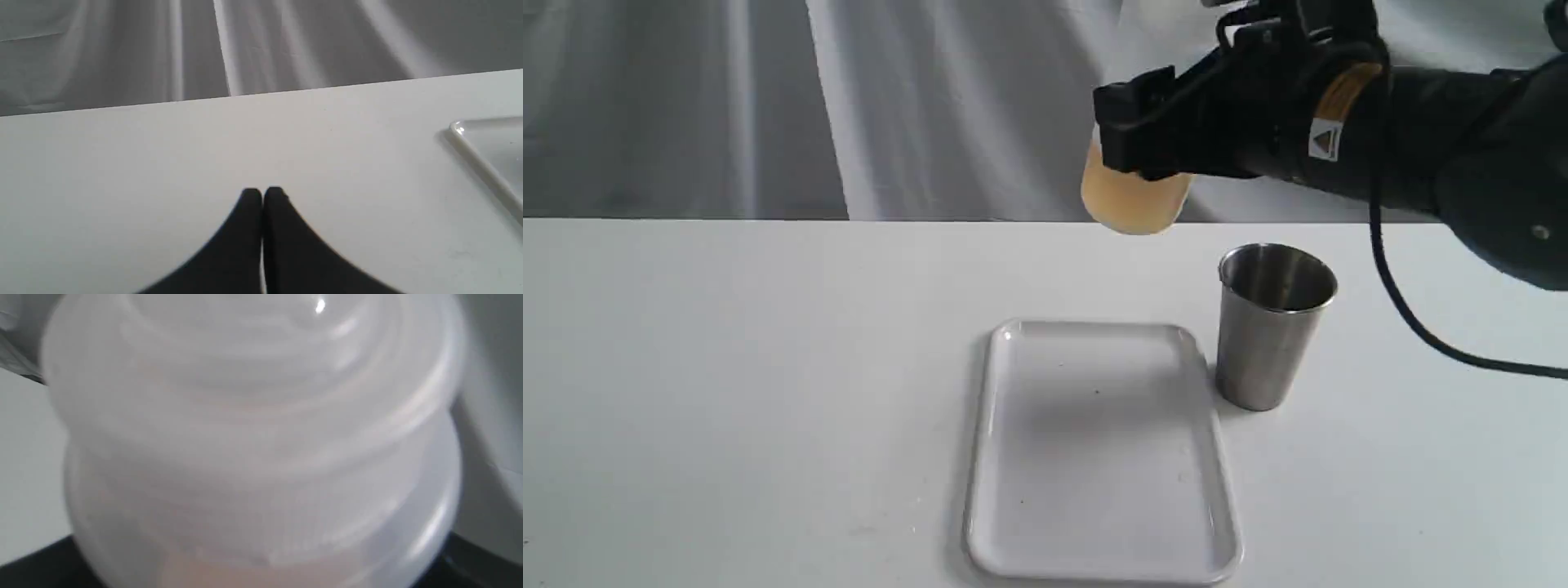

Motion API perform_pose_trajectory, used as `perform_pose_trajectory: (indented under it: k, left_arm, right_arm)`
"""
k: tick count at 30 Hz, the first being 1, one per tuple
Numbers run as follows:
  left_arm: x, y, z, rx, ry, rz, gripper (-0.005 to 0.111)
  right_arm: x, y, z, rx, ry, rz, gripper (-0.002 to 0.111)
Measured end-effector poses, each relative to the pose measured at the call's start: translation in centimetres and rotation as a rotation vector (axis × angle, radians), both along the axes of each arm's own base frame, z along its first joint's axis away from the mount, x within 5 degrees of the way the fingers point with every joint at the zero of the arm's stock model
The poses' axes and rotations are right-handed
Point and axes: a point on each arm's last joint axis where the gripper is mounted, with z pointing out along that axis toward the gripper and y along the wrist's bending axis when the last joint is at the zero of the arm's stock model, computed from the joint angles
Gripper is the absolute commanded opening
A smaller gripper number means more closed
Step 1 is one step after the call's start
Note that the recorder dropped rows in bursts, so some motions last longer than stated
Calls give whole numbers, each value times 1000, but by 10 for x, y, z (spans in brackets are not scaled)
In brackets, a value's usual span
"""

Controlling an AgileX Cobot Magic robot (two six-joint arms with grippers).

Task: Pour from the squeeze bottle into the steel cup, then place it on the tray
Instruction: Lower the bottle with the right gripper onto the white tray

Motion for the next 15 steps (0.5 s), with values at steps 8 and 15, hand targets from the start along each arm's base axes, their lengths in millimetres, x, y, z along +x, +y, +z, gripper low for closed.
perform_pose_trajectory:
  k: [8, 15]
  left_arm:
    - [0, 0, 0, 0, 0, 0, 0]
    - [0, 0, 0, 0, 0, 0, 0]
  right_arm:
    - [-6, 0, -18, -44, 24, 20, 8]
    - [-9, 0, -40, -61, 56, 33, 8]
